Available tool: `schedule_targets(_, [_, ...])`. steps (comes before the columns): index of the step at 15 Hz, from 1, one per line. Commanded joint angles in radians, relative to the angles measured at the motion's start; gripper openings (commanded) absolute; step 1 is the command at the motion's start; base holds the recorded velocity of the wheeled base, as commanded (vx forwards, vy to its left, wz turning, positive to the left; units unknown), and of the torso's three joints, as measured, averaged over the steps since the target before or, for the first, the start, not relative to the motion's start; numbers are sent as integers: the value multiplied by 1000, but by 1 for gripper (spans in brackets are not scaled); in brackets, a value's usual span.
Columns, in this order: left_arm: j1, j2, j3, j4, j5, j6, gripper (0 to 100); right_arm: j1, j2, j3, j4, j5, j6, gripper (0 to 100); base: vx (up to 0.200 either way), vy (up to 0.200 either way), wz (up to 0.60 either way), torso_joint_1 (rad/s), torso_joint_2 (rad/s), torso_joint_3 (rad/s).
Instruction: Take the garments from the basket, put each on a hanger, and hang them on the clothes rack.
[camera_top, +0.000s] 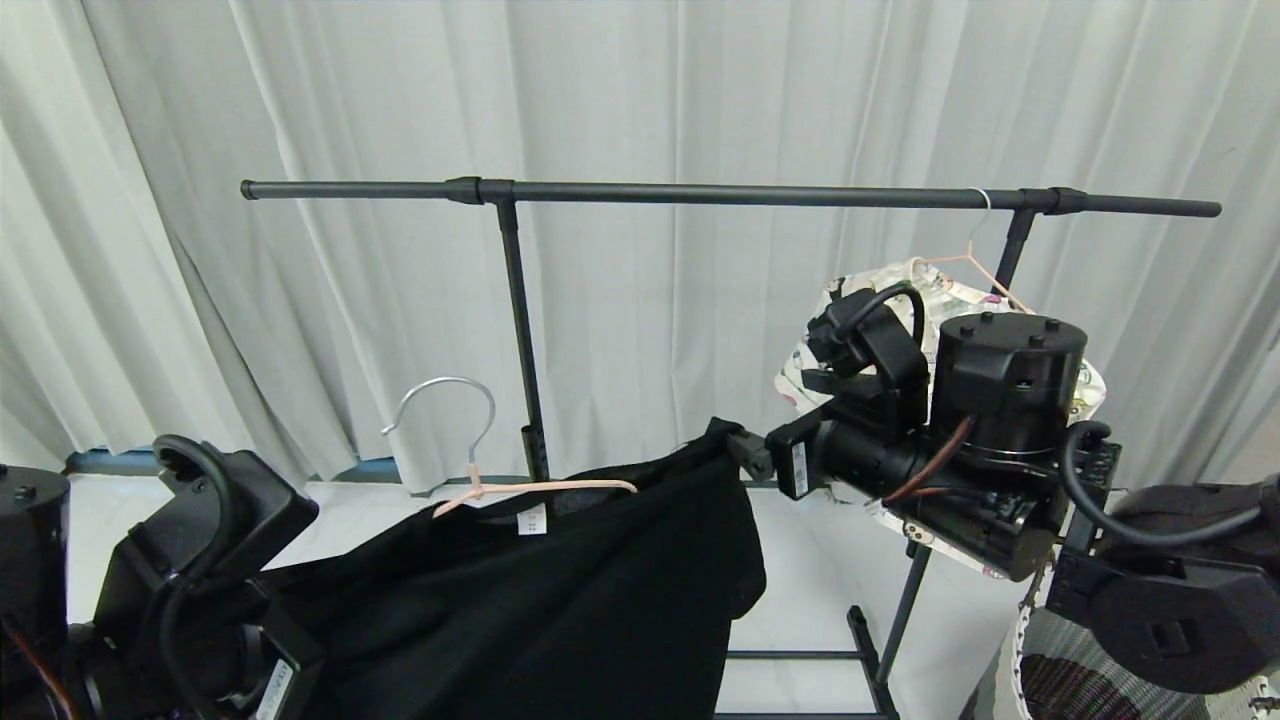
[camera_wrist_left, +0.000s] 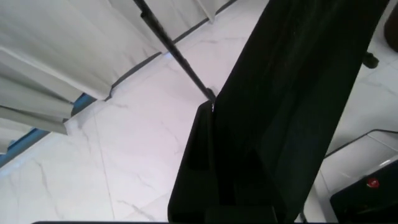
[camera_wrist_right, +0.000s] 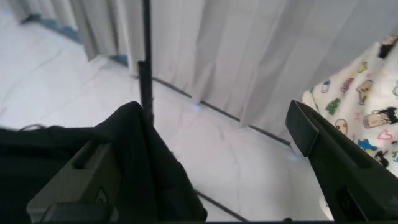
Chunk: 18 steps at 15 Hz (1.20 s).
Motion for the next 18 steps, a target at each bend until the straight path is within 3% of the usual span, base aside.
schedule_targets(1, [2,-2,1,-9,0,0,0,0,-73,-1,53,58,-10,100,0,0,0,0,0,0])
schedule_targets(2, [0,0,10,-20,0,0,0,-1,-113,-3,118,133,-30,100,0,0,0,0,0,0])
schedule_targets(5, [-12,-3,10,-21,0,-1,0,0,-138,-5,161,176,-48,100,0,0,0,0,0,0])
schedule_targets(8, [-47,-14,12,-37,-5,-1,0,-1,-207,-41,371,343,-48,100,0,0,0,0,0,0])
schedule_targets(11, [-93,-23,18,-37,-11,-1,0,0,-214,-84,437,374,-61,100,0,0,0,0,0,0])
schedule_targets(15, [-176,-40,26,-37,-14,-1,0,25,-230,-94,550,441,-185,100,0,0,0,0,0,0])
schedule_targets(16, [-204,-55,24,-37,-35,-1,0,53,-219,-120,635,484,-255,100,0,0,0,0,0,0])
schedule_targets(18, [-209,-77,24,-37,-49,0,0,91,-173,-172,708,519,-311,100,0,0,0,0,0,0])
